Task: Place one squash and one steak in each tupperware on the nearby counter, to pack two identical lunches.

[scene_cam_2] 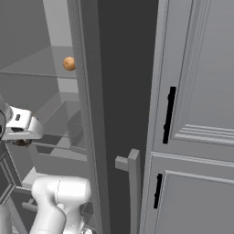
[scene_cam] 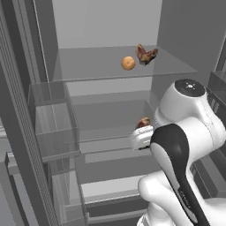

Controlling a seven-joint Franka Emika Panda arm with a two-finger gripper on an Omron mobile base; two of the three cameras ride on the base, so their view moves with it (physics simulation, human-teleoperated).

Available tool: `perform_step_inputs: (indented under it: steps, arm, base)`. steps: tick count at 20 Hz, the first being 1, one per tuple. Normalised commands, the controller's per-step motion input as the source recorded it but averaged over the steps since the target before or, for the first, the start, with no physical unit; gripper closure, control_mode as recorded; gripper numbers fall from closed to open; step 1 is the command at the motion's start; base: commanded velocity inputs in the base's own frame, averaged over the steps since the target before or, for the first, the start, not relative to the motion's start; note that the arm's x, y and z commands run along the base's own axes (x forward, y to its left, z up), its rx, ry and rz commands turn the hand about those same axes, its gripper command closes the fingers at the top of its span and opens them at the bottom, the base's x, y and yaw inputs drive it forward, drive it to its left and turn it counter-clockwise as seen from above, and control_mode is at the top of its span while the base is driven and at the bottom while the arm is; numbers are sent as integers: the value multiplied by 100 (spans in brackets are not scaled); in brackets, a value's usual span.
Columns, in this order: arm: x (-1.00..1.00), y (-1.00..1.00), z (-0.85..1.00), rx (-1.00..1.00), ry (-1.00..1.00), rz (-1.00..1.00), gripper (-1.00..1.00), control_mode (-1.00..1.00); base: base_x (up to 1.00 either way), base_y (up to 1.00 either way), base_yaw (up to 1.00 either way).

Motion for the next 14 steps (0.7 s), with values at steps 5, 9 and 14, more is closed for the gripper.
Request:
perform_step_inputs:
  steps: [5,9,14]
  arm:
    - [-50,-81,1,-6,-5,1,100,-100]
    - [-5,-38,-3,-1,-19,0,100,-100]
    - [0,0,0,0,0,0,100,100]
  base:
    - [0,0,0]
    - [0,0,0]
    - [-77,25,0]
